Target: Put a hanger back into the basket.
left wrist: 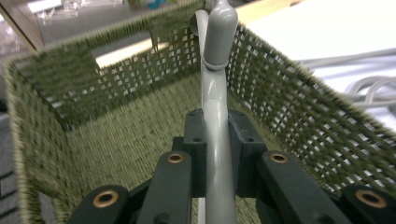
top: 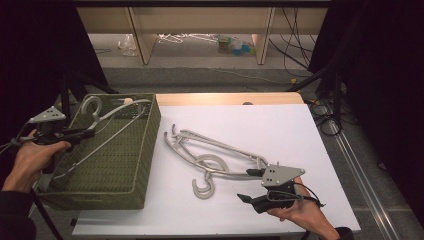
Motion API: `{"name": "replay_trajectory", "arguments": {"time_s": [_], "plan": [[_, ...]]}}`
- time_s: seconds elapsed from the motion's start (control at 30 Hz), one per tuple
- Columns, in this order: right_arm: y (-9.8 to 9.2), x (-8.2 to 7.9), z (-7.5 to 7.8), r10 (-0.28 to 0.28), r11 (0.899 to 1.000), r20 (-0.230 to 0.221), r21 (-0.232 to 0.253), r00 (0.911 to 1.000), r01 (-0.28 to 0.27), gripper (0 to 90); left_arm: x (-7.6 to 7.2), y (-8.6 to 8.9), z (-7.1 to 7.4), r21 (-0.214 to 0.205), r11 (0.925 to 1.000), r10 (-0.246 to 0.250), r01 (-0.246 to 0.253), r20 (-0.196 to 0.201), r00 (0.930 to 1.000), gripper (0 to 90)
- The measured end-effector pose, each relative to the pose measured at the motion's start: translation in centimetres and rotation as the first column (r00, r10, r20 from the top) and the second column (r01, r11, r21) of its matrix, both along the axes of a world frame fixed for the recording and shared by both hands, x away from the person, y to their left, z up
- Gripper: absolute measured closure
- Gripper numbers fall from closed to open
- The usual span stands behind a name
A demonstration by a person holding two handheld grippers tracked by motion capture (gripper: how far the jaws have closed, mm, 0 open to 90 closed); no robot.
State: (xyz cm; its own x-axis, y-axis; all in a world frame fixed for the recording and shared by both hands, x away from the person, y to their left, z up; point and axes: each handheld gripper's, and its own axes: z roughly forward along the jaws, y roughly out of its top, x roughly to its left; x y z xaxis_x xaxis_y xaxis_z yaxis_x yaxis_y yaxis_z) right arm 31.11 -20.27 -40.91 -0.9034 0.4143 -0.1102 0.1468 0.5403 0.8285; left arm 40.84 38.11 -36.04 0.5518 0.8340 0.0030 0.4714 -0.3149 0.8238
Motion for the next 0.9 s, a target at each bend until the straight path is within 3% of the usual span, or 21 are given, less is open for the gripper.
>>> {"name": "replay_trajectory", "arguments": {"time_s": [0.07, 0.1, 0.13, 0.2, 0.23, 0.37, 0.4, 0.43, 0.47, 0.5, 0.53, 0.63, 0.67, 0.77, 0.8, 0.9], "plan": [[0.1, 0.0, 0.0, 0.003, 1.000, -0.002, -0.001, 1.0000, -0.003, 25.9, 0.6, 0.0, -0.5, 0.066, 0.9969, -0.041, 0.042, -0.017, 0.9990, 78.8], [0.1, 0.0, 0.0, 0.005, 1.000, -0.006, -0.003, 1.0000, -0.005, 25.9, 0.8, -0.2, -1.0, 0.074, 0.9967, -0.032, 0.035, -0.042, 0.9986, 78.7], [0.1, 0.0, 0.0, 0.005, 1.000, -0.006, -0.003, 1.0000, -0.005, 25.9, 0.8, -0.2, -1.0, 0.074, 0.9967, -0.032, 0.035, -0.042, 0.9986, 78.7], [0.2, -0.1, -0.1, 0.011, 1.000, -0.010, -0.003, 0.9999, -0.011, 25.8, 1.0, -0.5, -2.0, 0.071, 0.9975, 0.007, 0.001, -0.109, 0.9940, 78.7], [0.2, -0.1, -0.1, 0.012, 1.000, -0.009, -0.003, 0.9999, -0.012, 25.9, 1.2, -0.1, -2.1, 0.133, 0.9903, -0.022, 0.039, -0.123, 0.9922, 78.7], [0.0, 0.0, -0.2, 0.011, 1.000, -0.014, -0.009, 0.9998, -0.011, 25.9, 1.4, -0.2, -2.9, 0.118, 0.9930, 0.019, 0.001, -0.167, 0.9858, 78.6], [0.1, 0.0, -0.3, 0.009, 1.000, -0.010, -0.003, 0.9999, -0.009, 25.9, 1.5, -0.2, -3.2, 0.126, 0.9920, 0.033, -0.012, -0.166, 0.9855, 78.3], [0.1, 0.0, -0.3, 0.009, 1.000, -0.012, -0.004, 0.9999, -0.009, 25.9, 1.6, -0.2, -3.8, 0.101, 0.9936, 0.066, -0.051, -0.157, 0.9854, 78.2], [0.1, 0.0, -0.3, 0.010, 1.000, -0.014, -0.005, 0.9999, -0.010, 25.9, 1.6, -0.2, -3.8, 0.101, 0.9936, 0.066, -0.051, -0.157, 0.9854, 78.1], [0.1, 0.0, -0.3, 0.010, 1.000, -0.014, -0.005, 0.9999, -0.010, 25.9, 1.8, -0.1, -4.1, 0.109, 0.9912, 0.093, -0.075, -0.166, 0.9817, 78.1], [0.1, 0.0, -0.3, 0.013, 1.000, -0.016, -0.004, 0.9998, -0.013, 25.9, 1.8, 0.1, -4.5, 0.130, 0.9833, 0.153, -0.127, -0.216, 0.9643, 77.9], [0.1, 0.0, -0.3, 0.019, 1.000, -0.021, -0.011, 0.9996, -0.019, 25.9, 1.9, 0.4, -5.1, 0.122, 0.9801, 0.180, -0.157, -0.212, 0.9607, 77.3], [0.2, 0.0, -0.4, 0.012, 1.000, -0.016, -0.006, 0.9998, -0.012, 25.9, 2.0, 0.6, -5.5, 0.093, 0.9807, 0.187, -0.172, -0.198, 0.9621, 77.0], [0.2, 0.1, -0.5, 0.011, 1.000, -0.021, -0.009, 0.9997, -0.011, 25.9, 2.0, 1.1, -5.4, 0.104, 0.9752, 0.215, -0.196, -0.230, 0.9491, 76.4], [0.2, 0.1, -0.6, 0.012, 1.000, -0.022, -0.010, 0.9997, -0.012, 25.9, 2.1, 1.0, -5.6, 0.084, 0.9735, 0.226, -0.213, -0.205, 0.9525, 75.9], [0.2, 0.1, -0.6, 0.010, 1.000, -0.024, -0.010, 0.9997, -0.010, 25.8, 2.4, 1.4, -5.7, 0.122, 0.9697, 0.231, -0.211, -0.181, 0.9558, 72.8]]}}
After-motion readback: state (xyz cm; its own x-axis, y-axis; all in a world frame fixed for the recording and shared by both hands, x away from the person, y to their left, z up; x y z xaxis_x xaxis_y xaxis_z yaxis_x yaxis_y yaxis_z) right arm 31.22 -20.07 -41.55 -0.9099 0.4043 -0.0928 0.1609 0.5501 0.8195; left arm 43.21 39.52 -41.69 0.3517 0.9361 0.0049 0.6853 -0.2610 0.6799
